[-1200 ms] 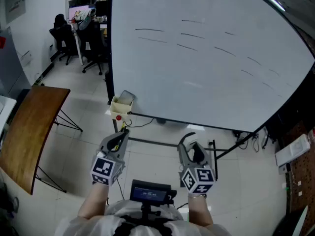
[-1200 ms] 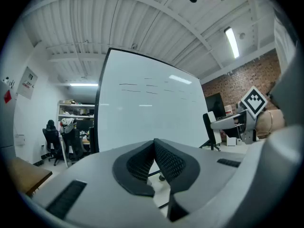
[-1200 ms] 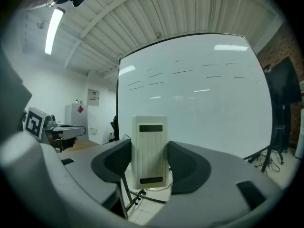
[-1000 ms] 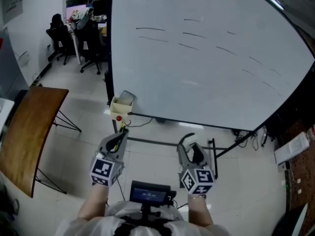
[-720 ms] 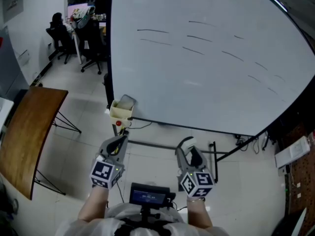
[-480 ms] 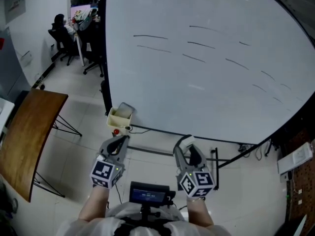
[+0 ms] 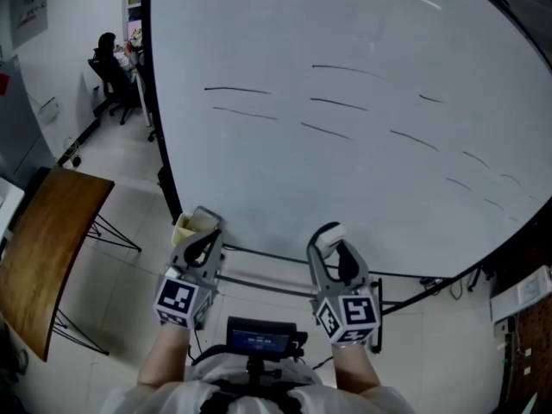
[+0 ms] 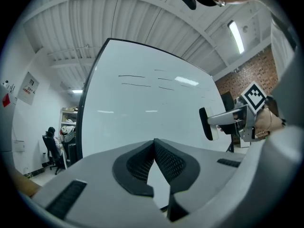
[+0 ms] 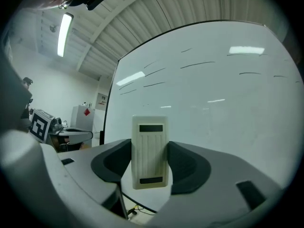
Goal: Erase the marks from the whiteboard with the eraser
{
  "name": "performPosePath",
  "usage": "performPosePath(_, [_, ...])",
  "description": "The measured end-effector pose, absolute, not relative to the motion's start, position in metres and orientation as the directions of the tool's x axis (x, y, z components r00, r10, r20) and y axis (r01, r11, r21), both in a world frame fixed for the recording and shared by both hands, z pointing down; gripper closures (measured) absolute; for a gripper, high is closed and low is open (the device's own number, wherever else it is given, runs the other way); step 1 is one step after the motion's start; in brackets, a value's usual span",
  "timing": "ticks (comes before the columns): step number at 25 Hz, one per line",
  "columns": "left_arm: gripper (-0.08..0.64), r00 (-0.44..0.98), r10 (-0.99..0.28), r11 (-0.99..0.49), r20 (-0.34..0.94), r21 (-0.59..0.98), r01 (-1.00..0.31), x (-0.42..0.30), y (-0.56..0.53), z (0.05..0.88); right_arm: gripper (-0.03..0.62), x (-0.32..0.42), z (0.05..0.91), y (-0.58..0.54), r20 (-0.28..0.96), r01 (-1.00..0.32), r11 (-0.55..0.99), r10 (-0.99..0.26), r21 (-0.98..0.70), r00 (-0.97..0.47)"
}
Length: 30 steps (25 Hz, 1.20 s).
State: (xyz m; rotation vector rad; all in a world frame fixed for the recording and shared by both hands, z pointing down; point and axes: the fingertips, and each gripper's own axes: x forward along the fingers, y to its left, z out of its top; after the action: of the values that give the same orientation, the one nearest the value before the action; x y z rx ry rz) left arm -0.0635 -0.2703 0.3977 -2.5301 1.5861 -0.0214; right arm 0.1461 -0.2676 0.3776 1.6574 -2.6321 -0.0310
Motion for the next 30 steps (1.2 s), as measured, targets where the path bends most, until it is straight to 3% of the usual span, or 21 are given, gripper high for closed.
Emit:
performPosePath(9, [0.554, 0.503, -0.861, -0.489, -0.076, -0.145, -0.860, -0.056, -0.291, 0.381, 0.348, 0.126, 0.348, -0.291, -0.037, -0.905, 0.418, -0.906, 0.072, -0.422])
performPosePath(20, [0.554, 0.599, -0.799, -0.577, -0.043, -0.225, -0.785, -0.068, -0.315, 0.380, 0.348, 0.076, 0.258, -0.323, -0.140, -0.948, 0.225, -0.955, 0.225, -0.260])
performPosePath(30, [0.554, 0.624, -0.779, -0.604, -0.065, -0.190, -0.774, -0.084, -0.315, 0.383, 0.350, 0.042, 0.201, -0.348, -0.182, -0.930, 0.122, -0.964, 0.345, -0.194])
